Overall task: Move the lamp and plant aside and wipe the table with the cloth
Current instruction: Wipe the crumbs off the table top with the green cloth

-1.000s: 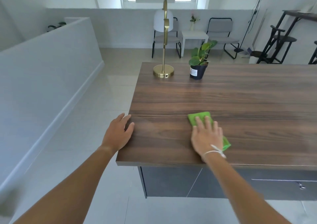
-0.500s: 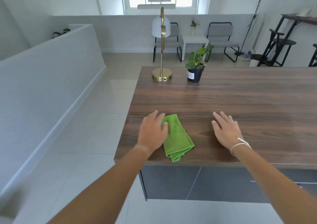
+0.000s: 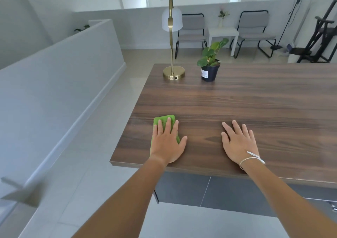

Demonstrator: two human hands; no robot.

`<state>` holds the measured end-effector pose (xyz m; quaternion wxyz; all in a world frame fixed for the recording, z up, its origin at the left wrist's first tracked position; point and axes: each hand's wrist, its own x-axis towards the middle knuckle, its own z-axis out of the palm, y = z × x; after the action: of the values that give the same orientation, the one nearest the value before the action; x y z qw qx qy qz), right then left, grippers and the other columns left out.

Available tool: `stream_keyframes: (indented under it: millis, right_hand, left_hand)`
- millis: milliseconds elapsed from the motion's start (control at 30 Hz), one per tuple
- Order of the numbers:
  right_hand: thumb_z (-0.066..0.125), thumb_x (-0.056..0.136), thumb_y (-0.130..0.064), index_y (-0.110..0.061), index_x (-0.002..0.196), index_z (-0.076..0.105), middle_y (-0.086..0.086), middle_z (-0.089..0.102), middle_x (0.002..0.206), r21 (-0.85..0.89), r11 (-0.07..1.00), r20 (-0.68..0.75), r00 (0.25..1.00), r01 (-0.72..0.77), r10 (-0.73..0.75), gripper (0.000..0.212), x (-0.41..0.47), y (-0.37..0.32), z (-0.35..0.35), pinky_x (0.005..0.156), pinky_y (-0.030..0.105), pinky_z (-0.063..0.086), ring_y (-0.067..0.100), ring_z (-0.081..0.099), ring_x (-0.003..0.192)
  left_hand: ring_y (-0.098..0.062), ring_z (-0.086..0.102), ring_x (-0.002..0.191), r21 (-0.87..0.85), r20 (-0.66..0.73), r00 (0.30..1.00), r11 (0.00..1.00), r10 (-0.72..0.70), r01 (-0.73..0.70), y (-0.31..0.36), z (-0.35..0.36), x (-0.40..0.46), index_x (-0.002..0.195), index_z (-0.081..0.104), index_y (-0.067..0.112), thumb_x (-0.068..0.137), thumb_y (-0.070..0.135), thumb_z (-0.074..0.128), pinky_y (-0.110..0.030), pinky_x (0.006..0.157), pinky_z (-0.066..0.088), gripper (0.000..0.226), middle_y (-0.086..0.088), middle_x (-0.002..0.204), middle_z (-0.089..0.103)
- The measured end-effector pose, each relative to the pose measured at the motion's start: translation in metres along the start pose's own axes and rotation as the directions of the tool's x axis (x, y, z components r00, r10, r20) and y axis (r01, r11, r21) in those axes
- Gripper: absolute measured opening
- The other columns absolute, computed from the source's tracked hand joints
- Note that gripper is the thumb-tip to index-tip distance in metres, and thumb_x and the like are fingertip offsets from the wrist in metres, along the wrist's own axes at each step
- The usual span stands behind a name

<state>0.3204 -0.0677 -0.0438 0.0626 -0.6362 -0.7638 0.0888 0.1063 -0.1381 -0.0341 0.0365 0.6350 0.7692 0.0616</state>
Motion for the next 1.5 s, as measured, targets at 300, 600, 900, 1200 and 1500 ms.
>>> stream_keyframes:
  millis: [300, 600, 900, 1200, 1500]
  right_hand:
    - [0.022, 0.097, -0.041, -0.036, 0.145, 0.024, -0.001, 0.016, 0.159, -0.011, 1.0, -0.037, 0.999, -0.002, 0.001, 0.049, 0.003, -0.001, 0.003, 0.118, 0.04, 0.005, 0.028, 0.011, 0.146]
    - [0.023, 0.097, -0.041, -0.036, 0.145, 0.024, -0.001, 0.017, 0.158, -0.013, 1.0, -0.05, 0.999, -0.008, 0.007, 0.049, 0.003, -0.002, 0.004, 0.118, 0.04, 0.005, 0.027, 0.011, 0.146]
    - [0.019, 0.097, -0.041, -0.035, 0.147, 0.02, 0.0, 0.013, 0.159, 0.012, 1.0, -0.008, 1.0, 0.008, -0.008, 0.05, 0.0, -0.002, 0.002, 0.118, 0.041, 0.003, 0.028, 0.008, 0.146]
    - [0.018, 0.098, -0.04, -0.033, 0.148, 0.017, 0.0, 0.009, 0.16, 0.035, 0.999, -0.005, 0.999, 0.041, -0.041, 0.05, -0.006, -0.01, 0.005, 0.118, 0.041, 0.002, 0.028, 0.005, 0.147]
    - [0.022, 0.098, -0.038, -0.03, 0.147, 0.02, 0.003, 0.009, 0.16, 0.081, 0.994, 0.004, 0.997, 0.072, -0.073, 0.05, 0.008, 0.0, -0.002, 0.117, 0.043, 0.0, 0.03, 0.003, 0.146]
  left_hand:
    - [-0.026, -0.002, 0.146, 0.051, 0.021, 0.997, 0.996, -0.073, 0.072, -0.118, -0.02, 0.008, 0.149, 0.006, 0.021, 0.093, 0.051, 0.021, -0.038, 0.119, 0.0, 0.065, -0.001, 0.16, 0.003]
    - [-0.027, 0.001, 0.146, 0.08, 0.043, 0.999, 0.996, -0.033, 0.03, -0.117, -0.022, 0.041, 0.148, 0.008, 0.017, 0.096, 0.046, 0.02, -0.038, 0.119, 0.001, 0.061, -0.003, 0.16, 0.004]
    - [-0.026, 0.001, 0.146, 0.118, 0.028, 1.0, 0.993, -0.001, -0.002, -0.093, -0.009, -0.036, 0.148, 0.005, 0.019, 0.087, 0.053, 0.007, -0.038, 0.119, 0.002, 0.07, -0.002, 0.159, 0.003]
    - [-0.023, -0.005, 0.146, 0.098, 0.053, 0.998, 0.995, -0.026, 0.021, -0.097, -0.011, -0.043, 0.148, 0.0, 0.021, 0.096, 0.045, 0.022, -0.036, 0.119, -0.001, 0.061, 0.001, 0.159, -0.003]
    - [-0.016, 0.018, 0.144, -0.232, -0.049, 0.99, 0.966, -0.129, 0.115, -0.073, -0.03, -0.031, 0.142, 0.034, 0.025, 0.094, 0.042, 0.04, -0.034, 0.118, 0.011, 0.052, 0.005, 0.155, 0.026]
